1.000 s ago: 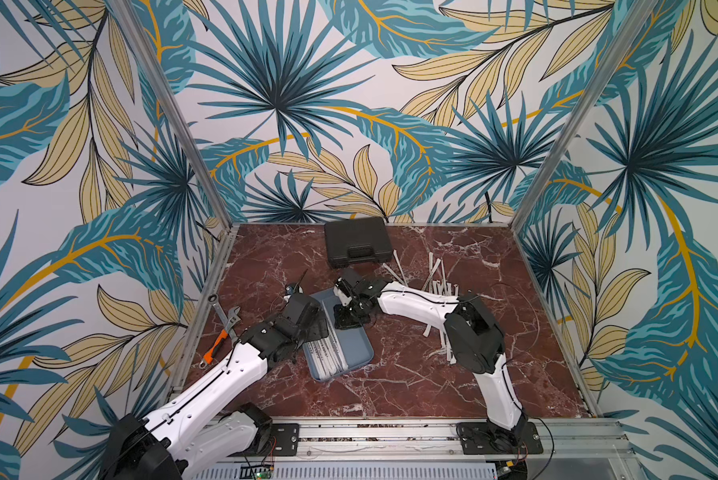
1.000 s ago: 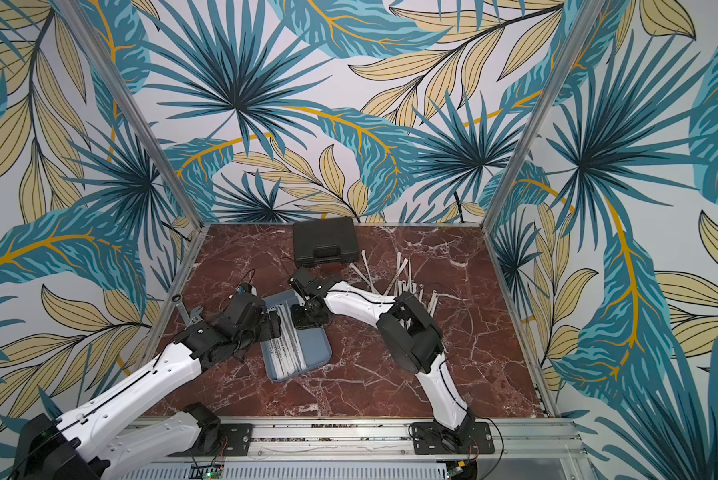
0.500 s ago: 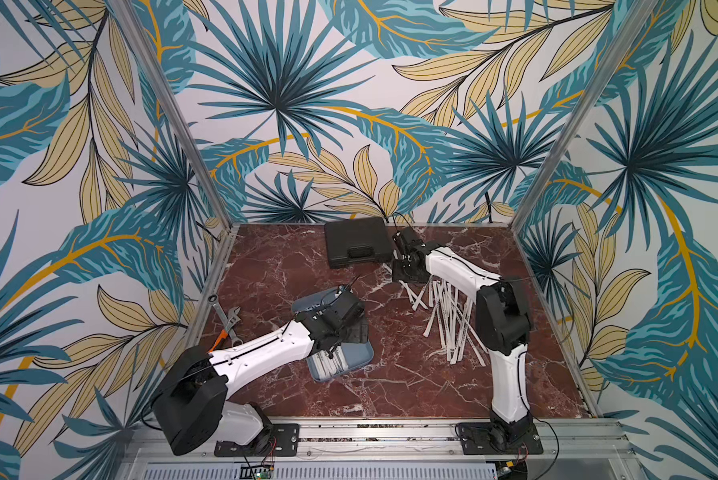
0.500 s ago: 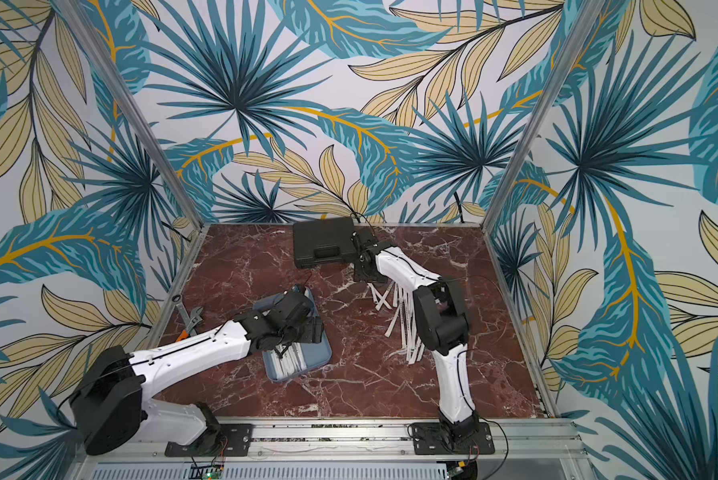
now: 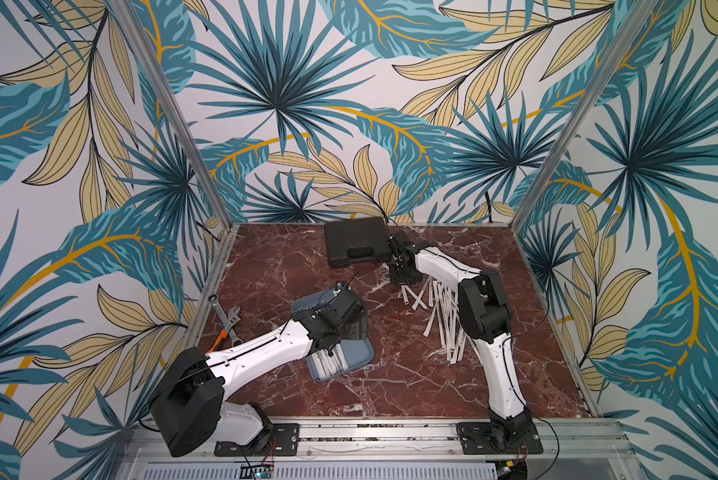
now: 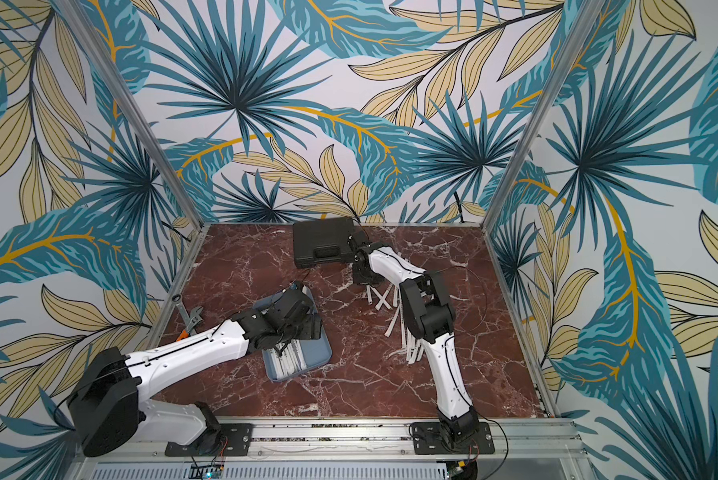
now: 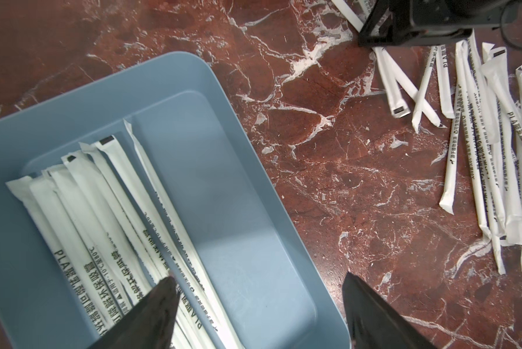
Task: Put the straws into the storage box
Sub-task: Move the straw to the center of the board.
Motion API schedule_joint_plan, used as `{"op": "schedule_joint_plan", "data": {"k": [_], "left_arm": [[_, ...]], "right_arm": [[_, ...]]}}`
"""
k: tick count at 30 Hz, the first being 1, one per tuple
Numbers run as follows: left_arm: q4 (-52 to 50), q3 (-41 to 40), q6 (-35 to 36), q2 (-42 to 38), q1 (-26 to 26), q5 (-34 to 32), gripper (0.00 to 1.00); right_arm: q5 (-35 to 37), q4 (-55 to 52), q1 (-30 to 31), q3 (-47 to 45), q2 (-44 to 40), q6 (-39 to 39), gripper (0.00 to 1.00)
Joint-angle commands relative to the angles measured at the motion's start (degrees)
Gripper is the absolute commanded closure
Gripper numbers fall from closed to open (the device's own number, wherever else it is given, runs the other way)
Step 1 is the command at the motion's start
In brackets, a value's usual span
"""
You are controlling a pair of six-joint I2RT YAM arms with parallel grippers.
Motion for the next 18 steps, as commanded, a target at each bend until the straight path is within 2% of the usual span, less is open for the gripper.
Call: {"op": "schedule_joint_plan", "data": {"k": [1, 4, 8, 9, 11, 13, 14, 18], "left_arm": [[-0.1, 1.2, 0.6, -1.9, 0.2, -1.7, 0.10], [0.0, 0.3, 0.5, -2.4, 0.5, -2.1, 0.10], [0.5, -0.8, 0.4, -2.6, 0.8, -2.0, 0.10], [0.6, -0.9, 0.4, -2.5, 0.9, -2.0, 0.10], [0.8, -1.1, 0.3, -2.1, 1.1, -1.8, 0.10], [0.8, -1.2, 0.4, -2.0, 1.3, -1.6, 0.10], [0.7, -1.2, 0.4, -2.0, 1.4, -1.5, 0.10], [-0.8, -1.3, 0.5, -3.2, 1.5, -2.3, 0.10]], "right_arm": [[-0.6, -2.2, 1.8, -9.4, -5.9, 1.6, 0.84], [-0.9, 0.4, 5.6, -20.0, -14.7, 4.5, 0.87], [-3.1, 1.0, 13.8, -30.5, -25.7, 8.3, 0.85], [-3.3, 0.8, 15.4, -31.6, -27.6, 8.7, 0.82], [-4.0, 0.2, 16.3, -33.8, -31.4, 11.1, 0.64], [-1.2, 0.2, 15.9, -35.1, -33.5, 12.1, 0.54], [0.4, 0.1, 15.4, -35.5, -33.5, 12.0, 0.53], [1.0, -1.1, 14.5, -33.4, -29.6, 11.8, 0.56]]}}
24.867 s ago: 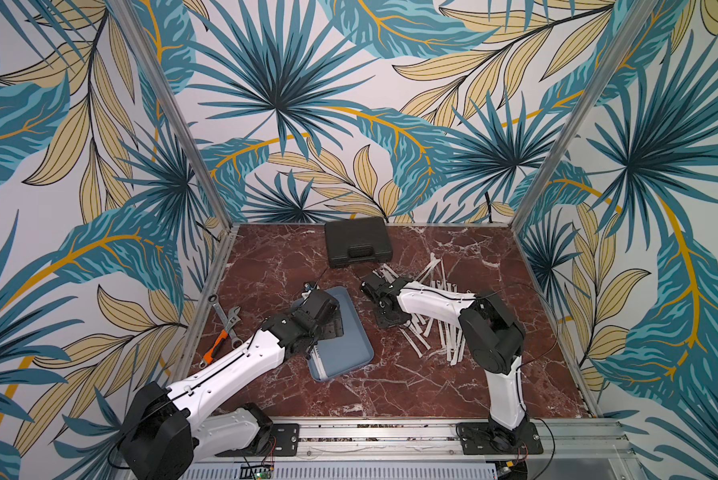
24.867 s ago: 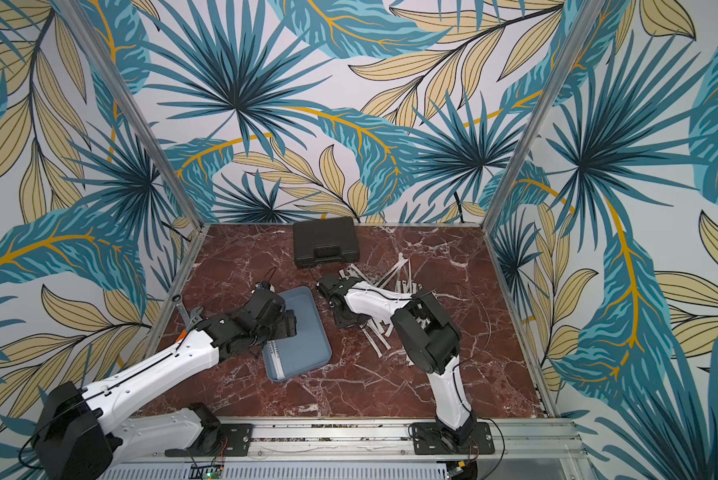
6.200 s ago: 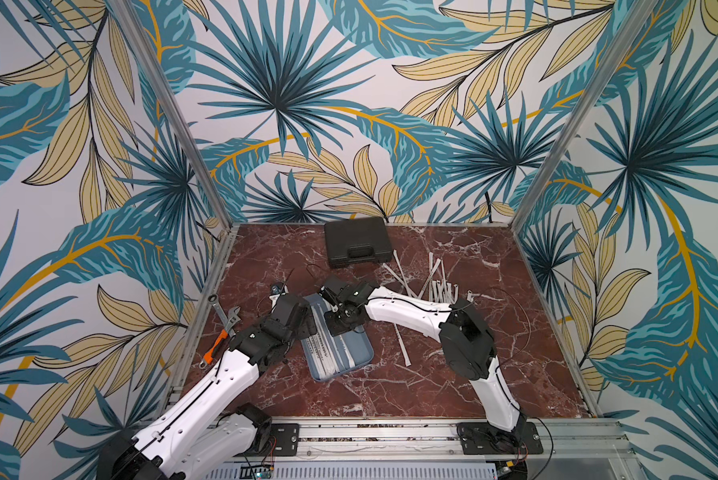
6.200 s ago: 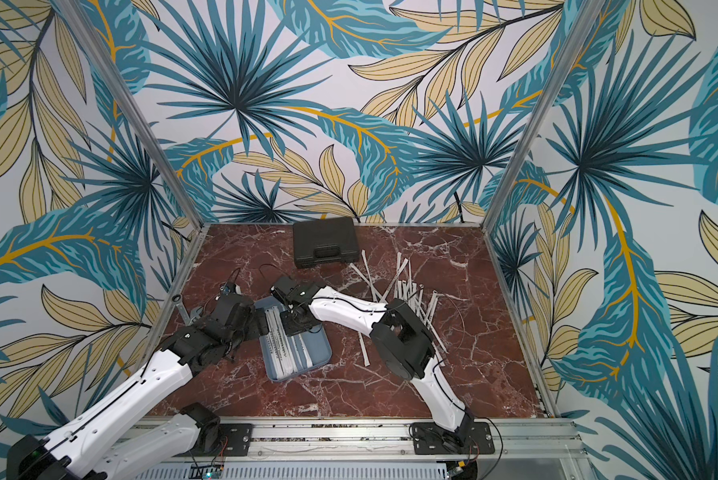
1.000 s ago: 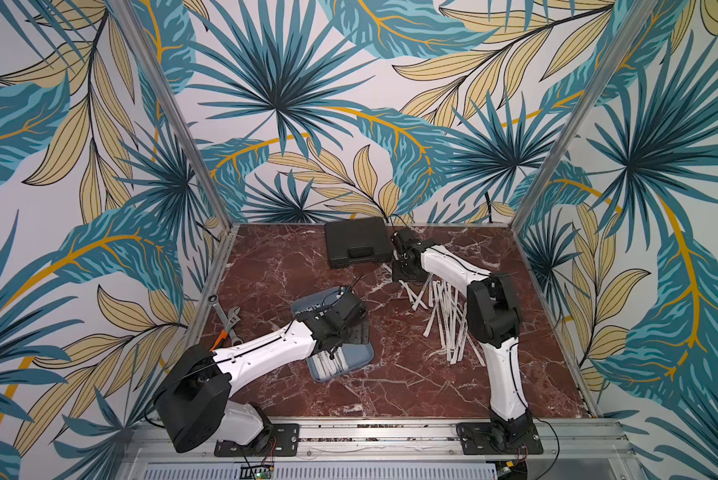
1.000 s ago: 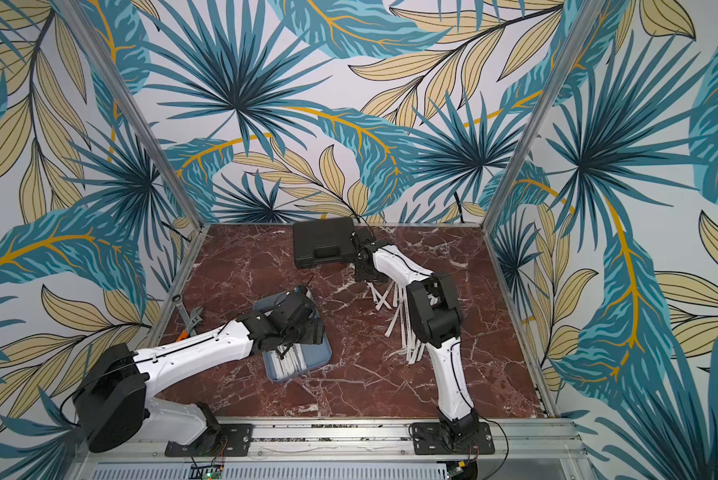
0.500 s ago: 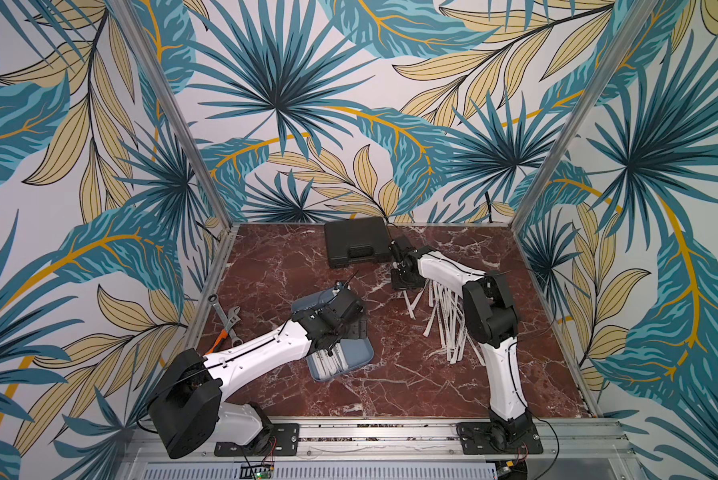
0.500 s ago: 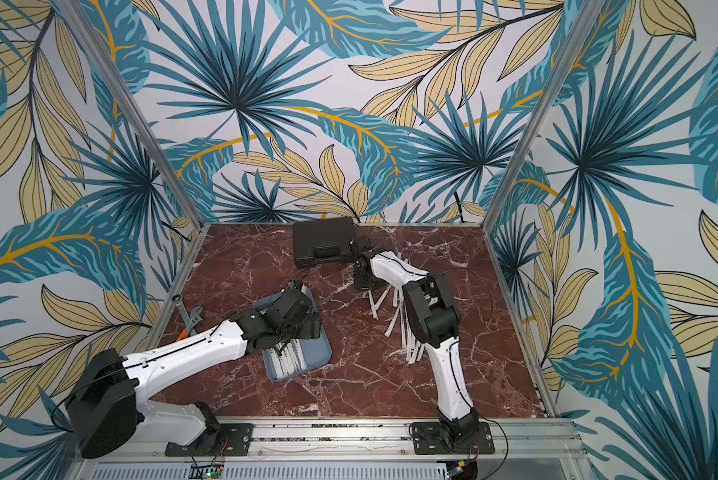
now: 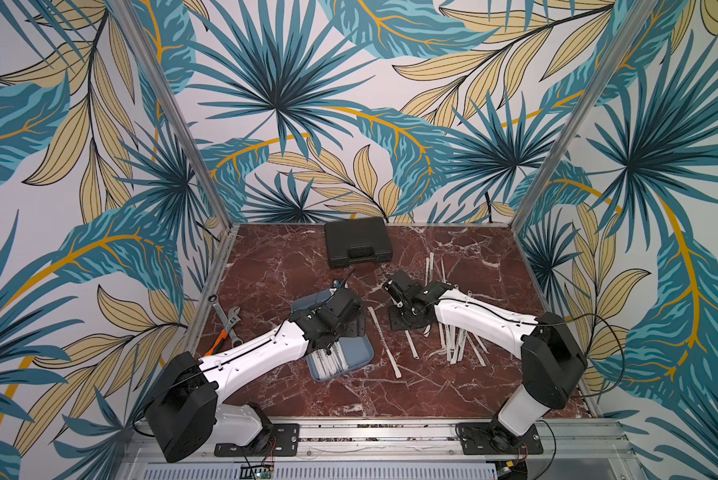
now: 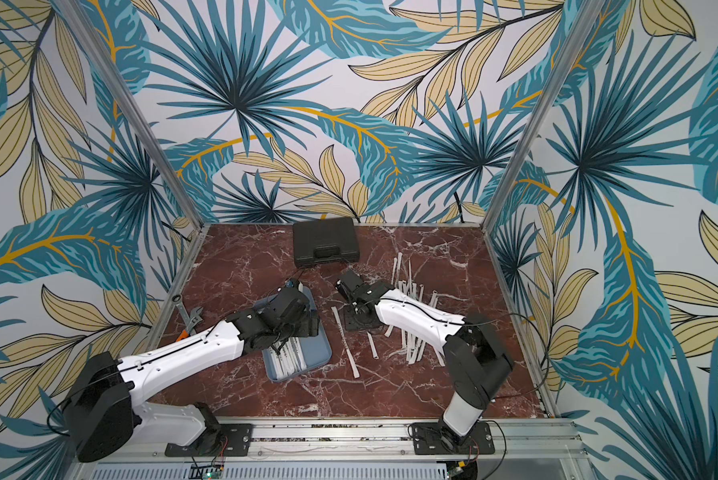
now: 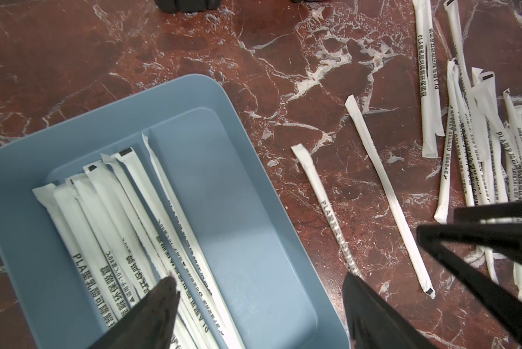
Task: Put the straws into the storage box
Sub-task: Move the straw to the center of the board, then pick up the straw from the center of the board.
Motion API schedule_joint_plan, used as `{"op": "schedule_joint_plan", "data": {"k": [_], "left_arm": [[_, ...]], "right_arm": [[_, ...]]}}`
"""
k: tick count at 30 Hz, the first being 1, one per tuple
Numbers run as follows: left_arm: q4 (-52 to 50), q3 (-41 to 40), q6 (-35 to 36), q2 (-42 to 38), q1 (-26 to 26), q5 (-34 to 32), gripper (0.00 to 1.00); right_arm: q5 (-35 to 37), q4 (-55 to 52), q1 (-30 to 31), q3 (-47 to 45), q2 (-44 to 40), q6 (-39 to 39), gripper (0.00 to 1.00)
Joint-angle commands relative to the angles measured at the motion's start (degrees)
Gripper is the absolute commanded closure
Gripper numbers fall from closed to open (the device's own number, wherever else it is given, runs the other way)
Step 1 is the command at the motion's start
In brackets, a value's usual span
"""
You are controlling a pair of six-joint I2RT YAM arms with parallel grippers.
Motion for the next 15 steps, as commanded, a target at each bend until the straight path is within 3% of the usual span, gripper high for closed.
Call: {"op": "schedule_joint_plan", "data": {"k": [1, 6, 11, 15], "left_arm": [[-1.4, -1.5, 0.5, -2.5, 0.5, -1.9, 0.10], [-2.4, -5.8, -0.5, -7.7, 2.9, -2.8, 0.10], [-2.8, -9.7, -1.0, -12.5, 4.9, -4.4, 0.10], [-4.6, -10.9, -0.8, -15.2, 6.5, -5.2, 0.10]], "right_arm": [[1.7, -1.8, -0.4, 0.8, 4.4, 1.0, 0.57], [0.3, -0.6, -0.2, 3.3, 7.9, -1.0, 0.67], [-3.0, 0.4, 3.8, 4.8, 9.5, 0.0, 0.58], [-3.7, 0.5, 8.5, 6.5, 12.6, 1.1, 0.59]]}}
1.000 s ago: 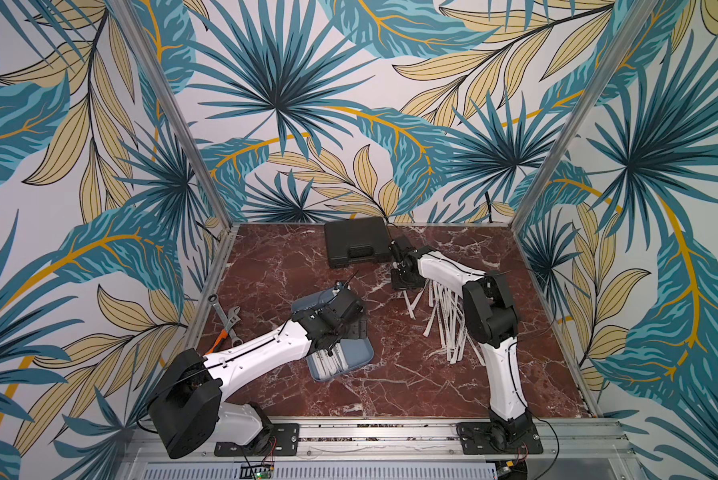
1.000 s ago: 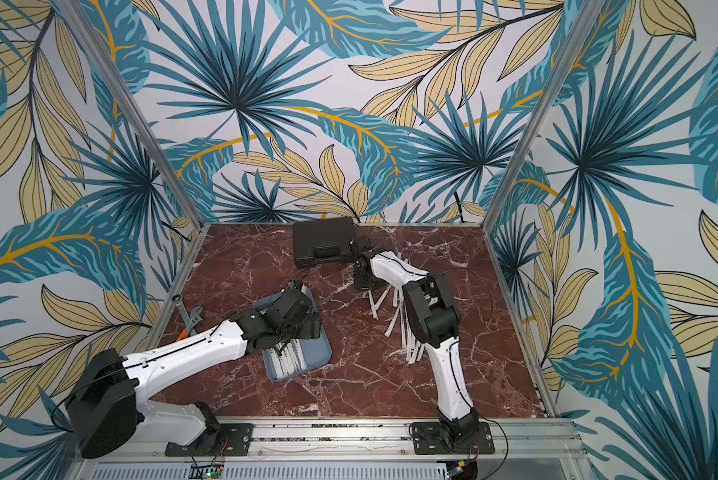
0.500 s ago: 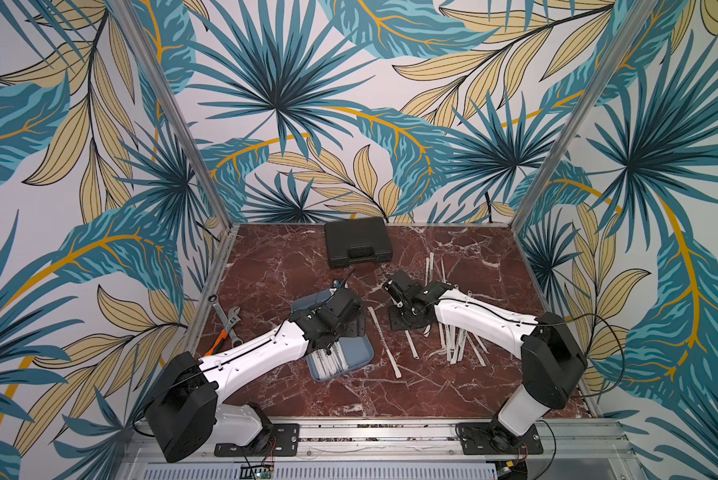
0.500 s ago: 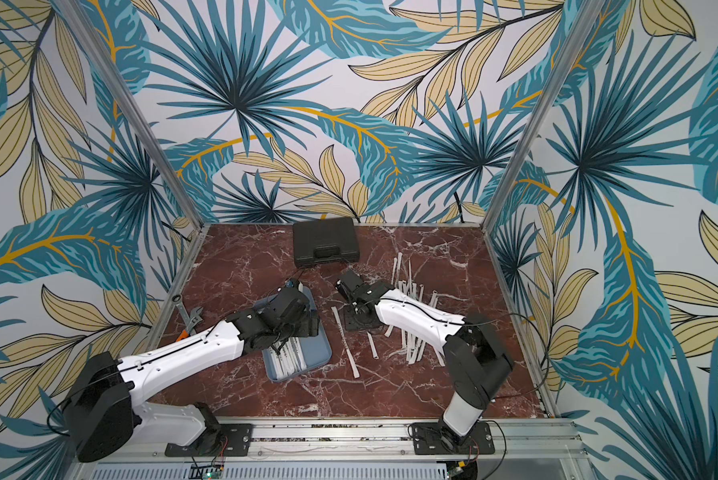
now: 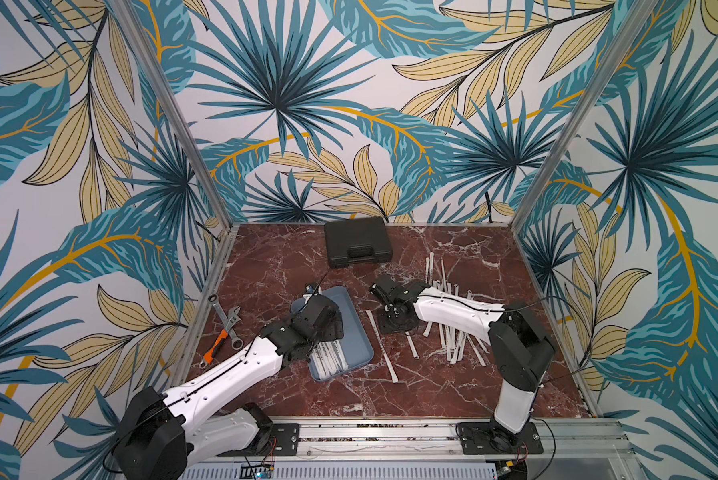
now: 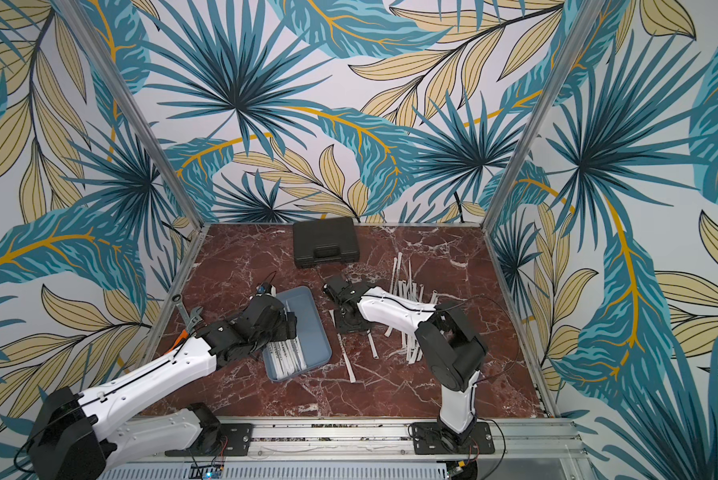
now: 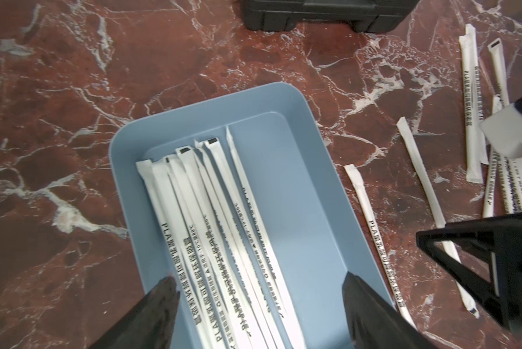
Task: Put the straws into the storage box
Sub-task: Pick up the straw from the center of the board.
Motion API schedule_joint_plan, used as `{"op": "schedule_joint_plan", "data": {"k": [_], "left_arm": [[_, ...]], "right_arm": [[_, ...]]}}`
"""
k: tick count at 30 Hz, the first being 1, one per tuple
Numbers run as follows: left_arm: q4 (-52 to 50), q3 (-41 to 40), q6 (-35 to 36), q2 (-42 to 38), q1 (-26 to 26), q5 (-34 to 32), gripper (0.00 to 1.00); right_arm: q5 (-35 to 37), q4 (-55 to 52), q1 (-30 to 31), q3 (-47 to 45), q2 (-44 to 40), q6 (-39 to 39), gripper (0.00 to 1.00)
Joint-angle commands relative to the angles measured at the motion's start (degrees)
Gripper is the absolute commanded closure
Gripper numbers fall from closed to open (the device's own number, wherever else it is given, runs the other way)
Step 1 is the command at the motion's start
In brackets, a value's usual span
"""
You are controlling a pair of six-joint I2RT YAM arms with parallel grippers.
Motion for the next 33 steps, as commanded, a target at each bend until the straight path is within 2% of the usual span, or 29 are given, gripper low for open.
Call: {"op": "schedule_joint_plan", "data": {"k": [1, 12, 21, 26, 29, 33], "left_arm": [[-2.4, -1.8, 0.0, -2.5, 1.2, -2.1, 0.10], [-3.6, -2.4, 0.6, -5.1, 2.9, -1.9, 0.10], [-4.6, -1.4, 1.3, -5.2, 3.4, -2.9, 0.10], [-8.2, -0.2, 2.1, -8.1, 5.6, -4.8, 0.10], [-9.7, 0.1, 2.0, -10.7, 7.3, -6.4, 0.10], [-10.0, 0.0, 0.6, -12.6, 7.8, -7.9, 0.11]], "right_arm": [[-1.6, -0.1, 3.4, 1.2, 3.4, 1.3, 0.60], [2.5, -0.6, 5.3, -0.3, 5.6, 0.9, 0.69], [3.8, -1.3, 5.3, 1.4, 6.3, -1.1, 0.88], [5.7, -5.7, 6.0, 6.0, 0.6, -1.7, 0.90], [4.3, -8.9, 7.4, 11.8, -1.4, -2.4, 0.90], [-1.2, -6.3, 9.1, 15.6, 2.2, -0.8, 0.90]]}}
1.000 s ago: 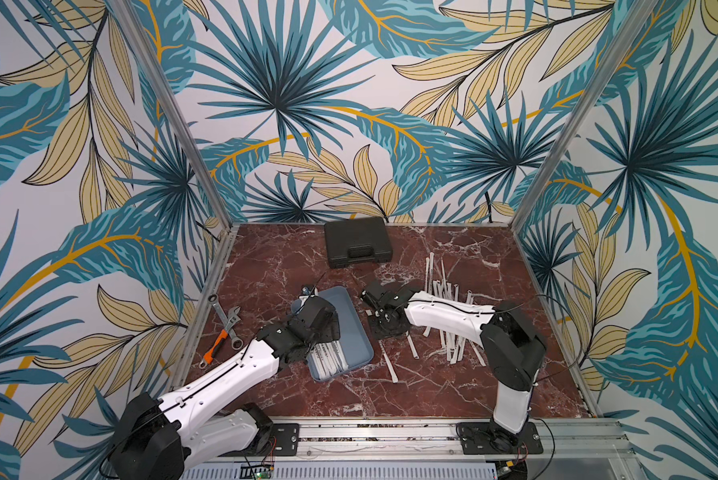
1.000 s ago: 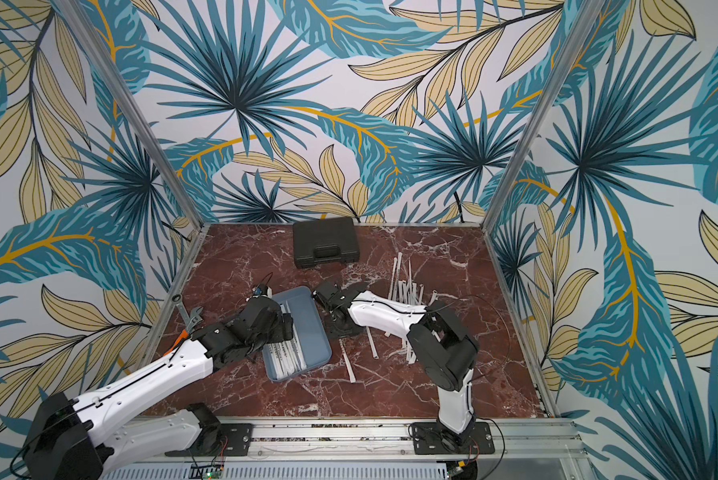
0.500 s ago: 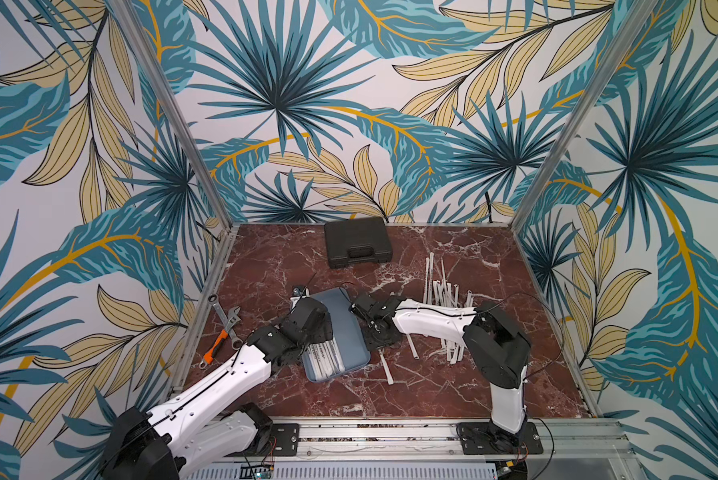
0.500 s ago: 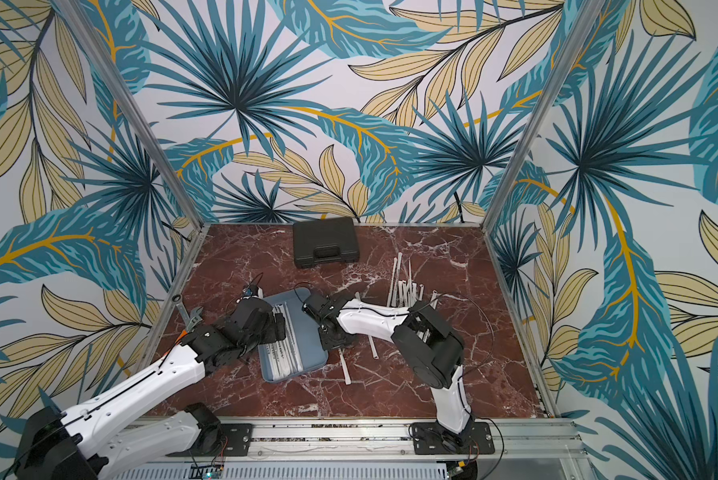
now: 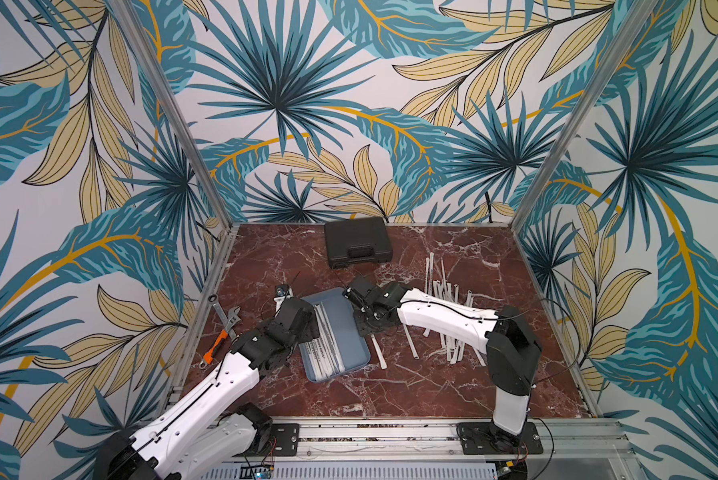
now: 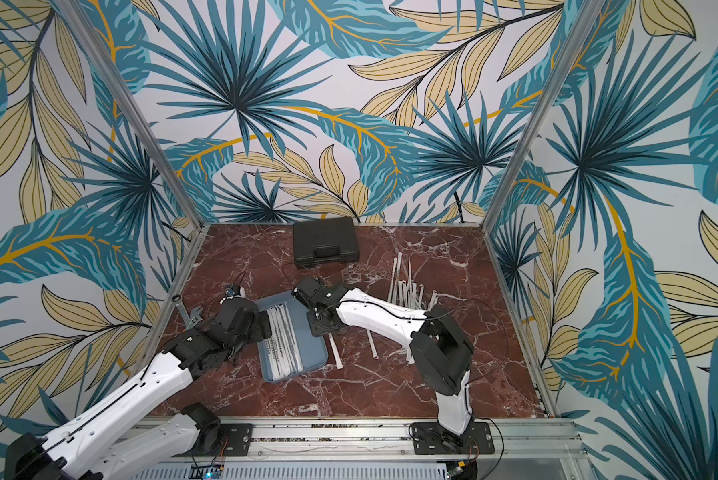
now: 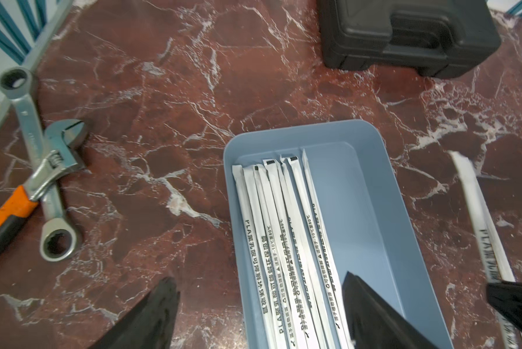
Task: Put the straws into the storage box
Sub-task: Place the straw in the storage box.
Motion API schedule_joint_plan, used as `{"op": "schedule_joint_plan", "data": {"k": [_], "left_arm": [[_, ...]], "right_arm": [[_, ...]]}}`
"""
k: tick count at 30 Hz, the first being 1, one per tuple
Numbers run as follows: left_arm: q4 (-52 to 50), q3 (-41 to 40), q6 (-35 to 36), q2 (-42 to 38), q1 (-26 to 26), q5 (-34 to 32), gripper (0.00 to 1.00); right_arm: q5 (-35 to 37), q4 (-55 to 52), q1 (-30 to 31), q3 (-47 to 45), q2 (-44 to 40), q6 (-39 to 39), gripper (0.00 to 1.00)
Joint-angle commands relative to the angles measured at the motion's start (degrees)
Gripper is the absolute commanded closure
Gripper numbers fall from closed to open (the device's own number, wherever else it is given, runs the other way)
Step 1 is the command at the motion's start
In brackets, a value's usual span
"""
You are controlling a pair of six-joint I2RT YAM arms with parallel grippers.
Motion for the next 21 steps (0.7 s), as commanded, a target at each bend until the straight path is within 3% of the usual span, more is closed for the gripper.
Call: {"op": "schedule_joint_plan", "data": {"k": [1, 11, 21], "left_arm": [[-1.6, 1.3, -0.8, -1.3, 0.5, -2.2, 0.10], [0.6, -0.2, -1.3, -0.8, 0.5, 2.0, 0.11], [2.2, -1.0, -1.5, 1.2, 0.5, 4.7, 0.11]], "right_arm": [[-4.4, 0.0, 1.7, 2.2, 3.1, 0.9, 0.90], [-6.9, 5.1, 2.4, 11.2, 16.2, 2.2, 0.90], [-5.9, 4.2, 2.2, 14.4, 22.1, 2.4, 0.90]]}}
